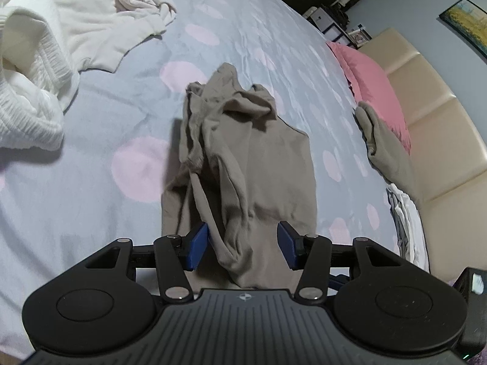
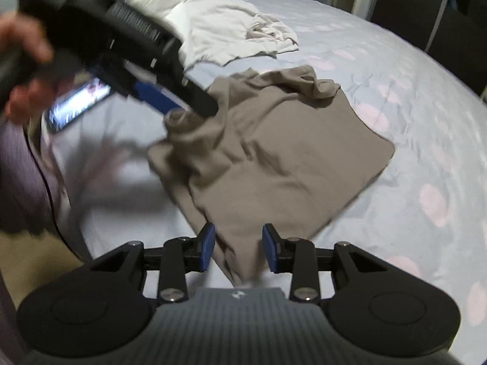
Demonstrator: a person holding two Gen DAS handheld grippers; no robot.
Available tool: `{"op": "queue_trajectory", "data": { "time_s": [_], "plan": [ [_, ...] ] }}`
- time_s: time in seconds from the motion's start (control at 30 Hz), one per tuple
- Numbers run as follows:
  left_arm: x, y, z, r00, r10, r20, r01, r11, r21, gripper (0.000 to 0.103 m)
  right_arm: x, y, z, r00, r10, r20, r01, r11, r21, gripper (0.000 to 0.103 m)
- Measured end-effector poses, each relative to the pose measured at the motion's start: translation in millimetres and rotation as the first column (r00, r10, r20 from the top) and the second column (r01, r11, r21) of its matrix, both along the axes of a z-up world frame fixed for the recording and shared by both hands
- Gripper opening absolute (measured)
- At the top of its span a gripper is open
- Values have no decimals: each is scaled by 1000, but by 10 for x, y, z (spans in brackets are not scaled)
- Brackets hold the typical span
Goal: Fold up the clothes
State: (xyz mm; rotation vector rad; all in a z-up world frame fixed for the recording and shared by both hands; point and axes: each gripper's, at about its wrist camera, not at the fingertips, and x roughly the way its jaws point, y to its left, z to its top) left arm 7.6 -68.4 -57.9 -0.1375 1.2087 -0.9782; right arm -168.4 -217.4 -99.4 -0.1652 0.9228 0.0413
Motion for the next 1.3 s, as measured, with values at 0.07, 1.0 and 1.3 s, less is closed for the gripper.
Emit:
{"op": "queue_trajectory", "data": {
  "time_s": [0.07,1.0,1.3],
  "plan": [
    [-19,-26,-6,1000,-9,11,8,1000,17,46,-53,39,-51,1000,16,-5,-17,998,-62,39],
    [-7,128,-91,999,36,20,-37,998,54,7,-139,583,-400,989,145,-40,-145,842,-519,7],
    [-81,206,44,997,-9,82,3,998,69,2,-313,249,81,995,-29,98,65,918,-392,4]
  ]
}}
